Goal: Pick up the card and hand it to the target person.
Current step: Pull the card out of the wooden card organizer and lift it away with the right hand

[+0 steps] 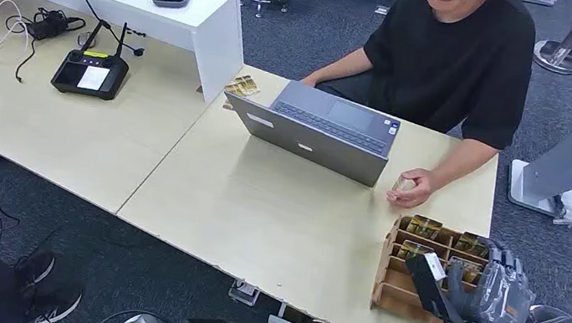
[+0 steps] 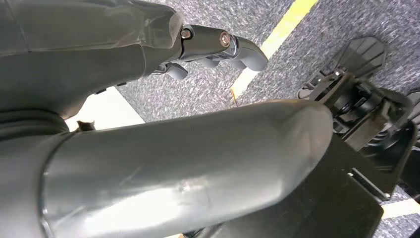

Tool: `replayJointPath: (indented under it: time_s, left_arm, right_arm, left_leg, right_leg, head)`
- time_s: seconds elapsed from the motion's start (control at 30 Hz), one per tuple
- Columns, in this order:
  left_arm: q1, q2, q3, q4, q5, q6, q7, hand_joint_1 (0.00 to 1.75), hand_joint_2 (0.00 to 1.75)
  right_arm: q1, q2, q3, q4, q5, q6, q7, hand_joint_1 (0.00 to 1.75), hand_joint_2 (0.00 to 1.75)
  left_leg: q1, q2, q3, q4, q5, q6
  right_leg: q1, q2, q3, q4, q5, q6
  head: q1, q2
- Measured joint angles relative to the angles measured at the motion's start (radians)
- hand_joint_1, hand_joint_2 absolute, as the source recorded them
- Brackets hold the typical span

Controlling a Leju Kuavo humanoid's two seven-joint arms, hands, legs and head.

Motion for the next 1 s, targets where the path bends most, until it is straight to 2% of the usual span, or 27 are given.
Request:
replayJointPath:
  time_s: [0.47,0.7,1.0]
  left_arm:
    - [0.005,0.001,0.007,0.0,0.01,0.007,0.002,0.0,0.0]
    - [0.013,0.001,0.01,0.0,0.01,0.007,0.0,0.0,0.0]
    - [0.014,0.001,0.016,0.0,0.01,0.008,0.0,0.0,0.0]
  right_arm:
    - [-0.02,-0.013,0.023,0.045,0.089,0.047,0.073,0.81,1.75]
    - [-0.036,-0.021,0.028,0.072,0.109,0.051,0.103,0.88,1.75]
    - [-0.039,-0.027,0.028,0.086,0.117,0.059,0.114,1.2,1.75]
  left_leg:
    - [0.0,0.001,0.0,0.0,0.0,0.0]
    - [0.0,0.001,0.001,0.0,0.0,0.0]
    - [0.0,0.001,0.002,0.0,0.0,0.001]
  right_leg:
    - [0.001,0.0,0.0,0.0,0.0,0.0]
    - [0.001,0.0,0.001,0.0,0.001,0.0]
    - [0.001,0.0,0.002,0.0,0.001,0.0]
  head:
    - [0.0,0.0]
    - [0.0,0.0]
    - [0.0,0.0]
